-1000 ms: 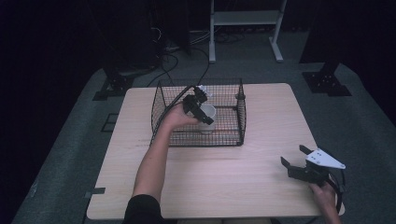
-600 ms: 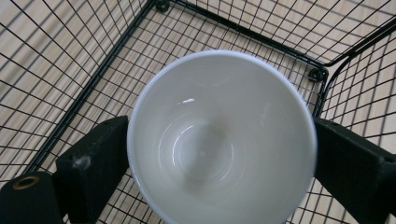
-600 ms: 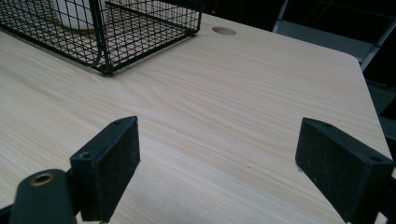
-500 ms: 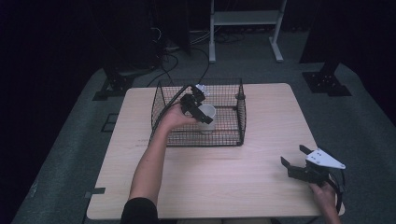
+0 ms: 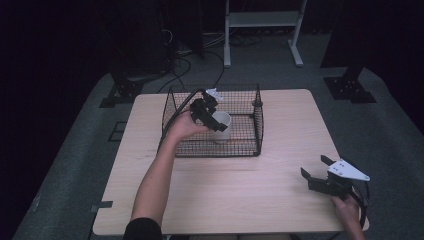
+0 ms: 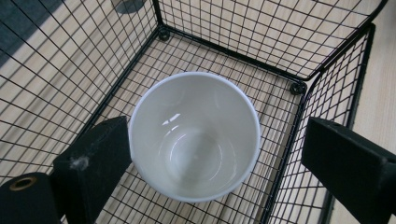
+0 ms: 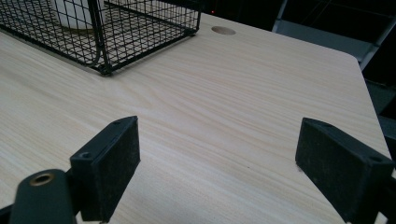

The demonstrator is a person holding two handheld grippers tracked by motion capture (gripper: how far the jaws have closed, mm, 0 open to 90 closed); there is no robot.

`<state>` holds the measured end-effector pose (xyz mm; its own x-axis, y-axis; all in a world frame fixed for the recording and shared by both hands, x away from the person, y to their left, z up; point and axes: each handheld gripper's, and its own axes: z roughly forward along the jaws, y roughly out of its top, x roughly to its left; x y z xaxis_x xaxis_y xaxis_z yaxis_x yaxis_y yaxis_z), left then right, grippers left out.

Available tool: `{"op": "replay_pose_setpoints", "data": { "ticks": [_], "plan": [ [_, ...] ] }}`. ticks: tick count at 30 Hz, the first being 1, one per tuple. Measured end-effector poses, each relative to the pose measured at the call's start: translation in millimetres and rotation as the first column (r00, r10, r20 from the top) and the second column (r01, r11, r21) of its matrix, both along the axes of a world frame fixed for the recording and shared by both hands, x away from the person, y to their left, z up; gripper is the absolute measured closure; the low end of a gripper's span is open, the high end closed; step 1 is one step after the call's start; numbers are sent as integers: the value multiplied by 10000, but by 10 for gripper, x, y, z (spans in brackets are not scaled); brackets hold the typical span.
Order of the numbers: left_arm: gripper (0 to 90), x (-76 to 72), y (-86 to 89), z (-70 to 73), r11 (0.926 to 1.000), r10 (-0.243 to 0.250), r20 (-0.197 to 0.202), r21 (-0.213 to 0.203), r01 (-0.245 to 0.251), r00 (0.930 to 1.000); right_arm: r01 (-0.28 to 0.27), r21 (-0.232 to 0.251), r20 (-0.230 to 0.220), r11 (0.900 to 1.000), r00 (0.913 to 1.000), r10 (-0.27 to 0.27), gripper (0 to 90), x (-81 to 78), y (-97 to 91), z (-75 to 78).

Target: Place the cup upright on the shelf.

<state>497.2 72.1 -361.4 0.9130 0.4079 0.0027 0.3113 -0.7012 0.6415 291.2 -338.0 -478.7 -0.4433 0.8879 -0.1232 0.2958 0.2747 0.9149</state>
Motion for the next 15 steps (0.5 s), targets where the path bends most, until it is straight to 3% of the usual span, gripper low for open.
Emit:
{"op": "replay_pose_setpoints", "data": {
  "ticks": [15],
  "plan": [
    [75,-216,218,72,9982,347,442,-497,-325,9984,44,-30,-24,10000,10000,-44,131,5,2,-3]
  ]
}}
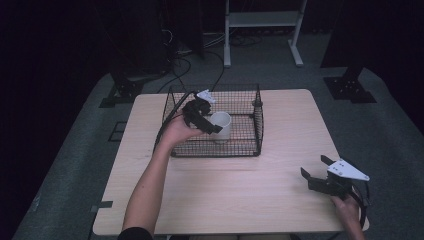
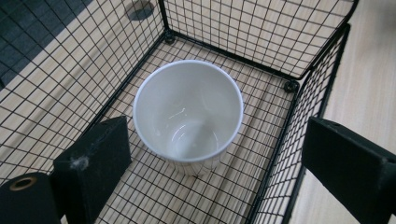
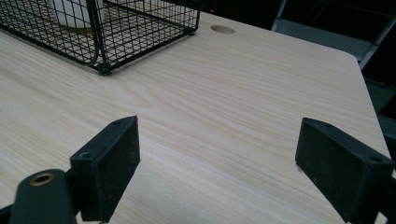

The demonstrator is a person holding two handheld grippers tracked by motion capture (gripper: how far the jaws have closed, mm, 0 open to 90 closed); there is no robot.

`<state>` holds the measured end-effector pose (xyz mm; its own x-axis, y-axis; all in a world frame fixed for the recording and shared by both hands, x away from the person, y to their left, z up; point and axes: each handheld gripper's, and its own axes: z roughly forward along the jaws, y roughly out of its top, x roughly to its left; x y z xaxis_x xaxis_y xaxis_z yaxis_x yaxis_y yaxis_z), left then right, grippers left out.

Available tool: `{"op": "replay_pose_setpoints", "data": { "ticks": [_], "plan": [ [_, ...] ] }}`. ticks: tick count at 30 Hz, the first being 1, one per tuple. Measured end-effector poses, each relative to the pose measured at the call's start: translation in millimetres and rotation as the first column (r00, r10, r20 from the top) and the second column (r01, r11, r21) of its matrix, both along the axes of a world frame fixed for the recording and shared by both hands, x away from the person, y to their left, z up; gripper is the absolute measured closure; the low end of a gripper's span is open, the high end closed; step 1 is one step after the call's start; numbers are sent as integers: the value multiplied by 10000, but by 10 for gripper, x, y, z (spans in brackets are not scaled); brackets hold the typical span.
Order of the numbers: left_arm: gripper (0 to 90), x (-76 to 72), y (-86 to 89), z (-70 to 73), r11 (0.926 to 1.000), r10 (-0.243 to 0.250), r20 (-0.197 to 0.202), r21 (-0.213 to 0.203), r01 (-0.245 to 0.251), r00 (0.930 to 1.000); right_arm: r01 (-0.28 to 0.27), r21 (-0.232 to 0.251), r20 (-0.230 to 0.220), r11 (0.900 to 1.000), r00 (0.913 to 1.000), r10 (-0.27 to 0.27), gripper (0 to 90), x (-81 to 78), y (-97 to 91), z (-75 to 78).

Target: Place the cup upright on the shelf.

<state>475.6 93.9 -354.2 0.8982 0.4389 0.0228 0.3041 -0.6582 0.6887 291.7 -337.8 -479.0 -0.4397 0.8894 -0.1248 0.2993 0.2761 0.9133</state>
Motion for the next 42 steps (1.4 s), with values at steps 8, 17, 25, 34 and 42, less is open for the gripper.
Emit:
{"op": "replay_pose_setpoints", "data": {
  "ticks": [8,17,25,34,42],
  "plan": [
    [63,-152,91,73,9998,89,289,-196,-83,9995,25,3,-15,10000,10000,-25,131,2,-1,0],
    [62,-318,131,98,9995,-28,553,-317,45,9985,37,-19,-10,10000,10000,-37,131,3,0,-1],
    [63,-491,170,144,9988,-136,923,-455,179,9956,36,-32,-29,10000,10000,-36,131,2,2,-1],
    [63,-646,229,159,9974,-131,1207,-687,215,9926,38,-23,-12,10000,10000,-38,131,5,1,-1],
    [62,-751,236,137,9967,-256,1289,-730,352,9913,48,-69,-38,10000,10000,-48,131,6,8,-4]
  ]
}}
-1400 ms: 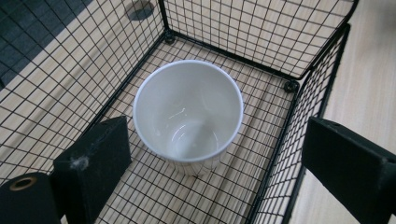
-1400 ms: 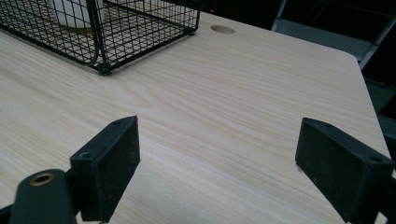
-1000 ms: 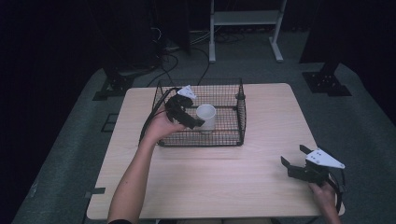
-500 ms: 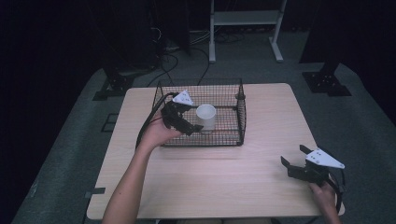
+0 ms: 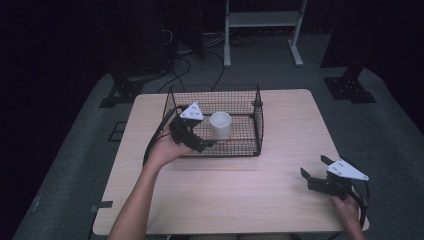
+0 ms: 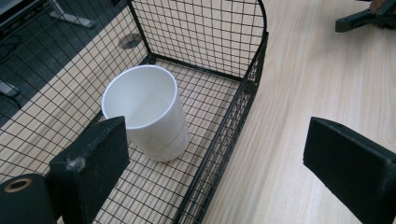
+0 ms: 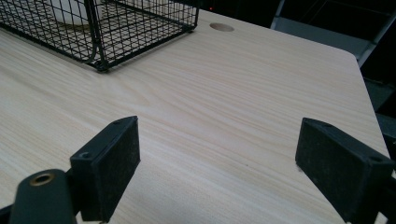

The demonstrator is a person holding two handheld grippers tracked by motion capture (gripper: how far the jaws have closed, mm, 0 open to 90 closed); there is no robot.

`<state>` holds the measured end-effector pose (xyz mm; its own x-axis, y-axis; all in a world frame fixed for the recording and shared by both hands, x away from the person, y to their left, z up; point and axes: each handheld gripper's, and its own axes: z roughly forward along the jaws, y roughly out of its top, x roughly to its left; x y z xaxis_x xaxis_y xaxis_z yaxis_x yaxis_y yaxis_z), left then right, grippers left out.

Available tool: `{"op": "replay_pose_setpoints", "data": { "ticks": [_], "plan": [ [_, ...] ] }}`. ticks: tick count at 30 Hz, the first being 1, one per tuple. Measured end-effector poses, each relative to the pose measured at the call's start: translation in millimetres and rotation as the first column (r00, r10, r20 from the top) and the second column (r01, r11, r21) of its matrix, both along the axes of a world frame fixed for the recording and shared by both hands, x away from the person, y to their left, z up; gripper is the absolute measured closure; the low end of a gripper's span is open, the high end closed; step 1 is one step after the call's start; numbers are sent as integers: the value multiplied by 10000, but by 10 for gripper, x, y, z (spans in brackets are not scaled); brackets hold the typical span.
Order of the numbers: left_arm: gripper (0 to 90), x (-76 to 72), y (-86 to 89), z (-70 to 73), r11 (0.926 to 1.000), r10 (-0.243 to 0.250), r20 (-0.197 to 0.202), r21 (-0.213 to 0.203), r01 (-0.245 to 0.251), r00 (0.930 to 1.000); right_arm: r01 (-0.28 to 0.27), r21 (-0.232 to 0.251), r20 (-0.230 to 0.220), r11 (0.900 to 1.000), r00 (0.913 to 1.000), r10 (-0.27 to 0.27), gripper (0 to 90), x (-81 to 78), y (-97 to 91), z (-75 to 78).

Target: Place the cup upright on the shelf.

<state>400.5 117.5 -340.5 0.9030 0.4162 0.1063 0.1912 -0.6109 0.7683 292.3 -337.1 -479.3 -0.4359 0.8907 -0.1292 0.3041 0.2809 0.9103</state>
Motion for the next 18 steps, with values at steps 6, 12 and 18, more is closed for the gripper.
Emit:
{"op": "replay_pose_setpoints", "data": {
  "ticks": [6,12,18],
  "plan": [
    [62,-74,47,-42,9999,71,93,-72,-70,9999,-5,-21,18,10000,10000,5,131,2,1,-2],
    [62,-166,68,-73,10000,37,186,-91,-35,9998,-1,-16,-30,10000,10000,1,131,1,4,-2],
    [62,-244,87,-116,9999,-23,180,-114,25,9998,16,-10,-37,10000,10000,-16,131,1,4,-2]
  ]
}}
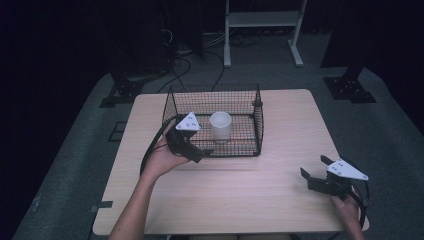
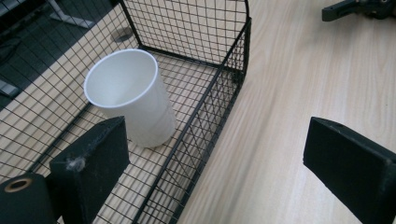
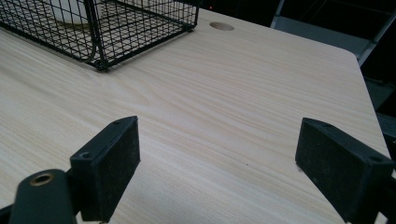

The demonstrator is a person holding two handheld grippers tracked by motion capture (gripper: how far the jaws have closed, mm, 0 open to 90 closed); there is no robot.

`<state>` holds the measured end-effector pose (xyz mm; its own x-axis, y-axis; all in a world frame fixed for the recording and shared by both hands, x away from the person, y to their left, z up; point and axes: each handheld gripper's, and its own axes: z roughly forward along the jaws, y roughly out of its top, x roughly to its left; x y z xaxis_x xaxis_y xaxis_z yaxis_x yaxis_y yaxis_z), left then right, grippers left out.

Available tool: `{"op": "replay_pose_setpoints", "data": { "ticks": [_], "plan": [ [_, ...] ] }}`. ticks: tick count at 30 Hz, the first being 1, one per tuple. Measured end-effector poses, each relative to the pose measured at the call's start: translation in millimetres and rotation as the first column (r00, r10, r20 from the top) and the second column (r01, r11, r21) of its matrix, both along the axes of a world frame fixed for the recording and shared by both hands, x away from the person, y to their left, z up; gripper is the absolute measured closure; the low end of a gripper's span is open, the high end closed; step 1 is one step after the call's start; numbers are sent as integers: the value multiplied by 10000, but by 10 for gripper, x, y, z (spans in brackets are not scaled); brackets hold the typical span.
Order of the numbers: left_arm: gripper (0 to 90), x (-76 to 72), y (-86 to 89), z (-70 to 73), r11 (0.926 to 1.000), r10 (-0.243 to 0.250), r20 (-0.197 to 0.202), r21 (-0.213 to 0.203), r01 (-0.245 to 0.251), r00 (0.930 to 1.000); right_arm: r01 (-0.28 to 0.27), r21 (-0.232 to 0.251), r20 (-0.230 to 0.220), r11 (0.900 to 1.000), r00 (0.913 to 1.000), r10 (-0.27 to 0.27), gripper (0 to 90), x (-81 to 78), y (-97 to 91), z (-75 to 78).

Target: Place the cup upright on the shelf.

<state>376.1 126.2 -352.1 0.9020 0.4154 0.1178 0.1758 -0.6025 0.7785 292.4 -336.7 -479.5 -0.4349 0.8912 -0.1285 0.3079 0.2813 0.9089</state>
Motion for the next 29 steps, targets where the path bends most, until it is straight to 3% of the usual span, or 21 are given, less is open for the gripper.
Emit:
{"op": "replay_pose_setpoints", "data": {
  "ticks": [9,26,29],
  "plan": [
    [62,-141,80,-53,9995,67,106,-321,-64,9999,-14,-48,17,10000,10000,14,131,1,1,-1],
    [62,-318,275,-230,9961,353,-148,-809,-364,9993,9,-23,6,10000,10000,-9,131,-1,1,-1],
    [62,-384,316,-276,9934,438,-181,-1053,-455,9989,37,-12,7,10000,10000,-37,131,-1,-1,-1]
  ]
}}
